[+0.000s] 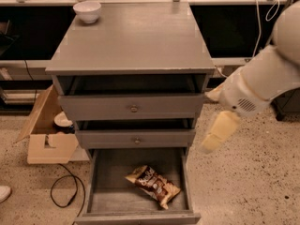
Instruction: Pick brown chip bag from bottom drawer and place on counter
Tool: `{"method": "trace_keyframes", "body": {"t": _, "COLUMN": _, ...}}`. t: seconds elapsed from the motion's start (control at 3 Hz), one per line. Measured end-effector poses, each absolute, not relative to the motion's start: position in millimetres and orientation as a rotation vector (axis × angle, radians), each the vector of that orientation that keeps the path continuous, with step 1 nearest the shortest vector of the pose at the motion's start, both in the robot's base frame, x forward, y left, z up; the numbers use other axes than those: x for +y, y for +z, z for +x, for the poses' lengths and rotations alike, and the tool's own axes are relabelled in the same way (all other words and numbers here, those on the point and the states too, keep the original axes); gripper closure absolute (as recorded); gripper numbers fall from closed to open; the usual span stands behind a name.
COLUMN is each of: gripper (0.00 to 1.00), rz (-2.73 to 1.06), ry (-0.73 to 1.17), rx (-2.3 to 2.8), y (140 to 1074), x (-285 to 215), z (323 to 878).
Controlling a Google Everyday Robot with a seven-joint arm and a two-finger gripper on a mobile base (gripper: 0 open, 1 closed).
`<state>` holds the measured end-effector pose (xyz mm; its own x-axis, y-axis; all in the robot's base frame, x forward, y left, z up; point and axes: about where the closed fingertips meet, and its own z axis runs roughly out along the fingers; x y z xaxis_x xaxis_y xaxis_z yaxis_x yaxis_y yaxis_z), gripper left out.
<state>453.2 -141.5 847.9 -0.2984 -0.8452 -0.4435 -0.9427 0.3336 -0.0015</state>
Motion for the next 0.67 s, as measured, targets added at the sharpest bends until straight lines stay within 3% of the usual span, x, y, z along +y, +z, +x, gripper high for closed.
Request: {"method": "trace_keyframes", "body": {"t": 0.67, "gripper": 0.00, "rz": -1.536, "ry": 0.389, "rx": 2.218, "y": 834.9, "x": -130.1, "z": 463.3}}
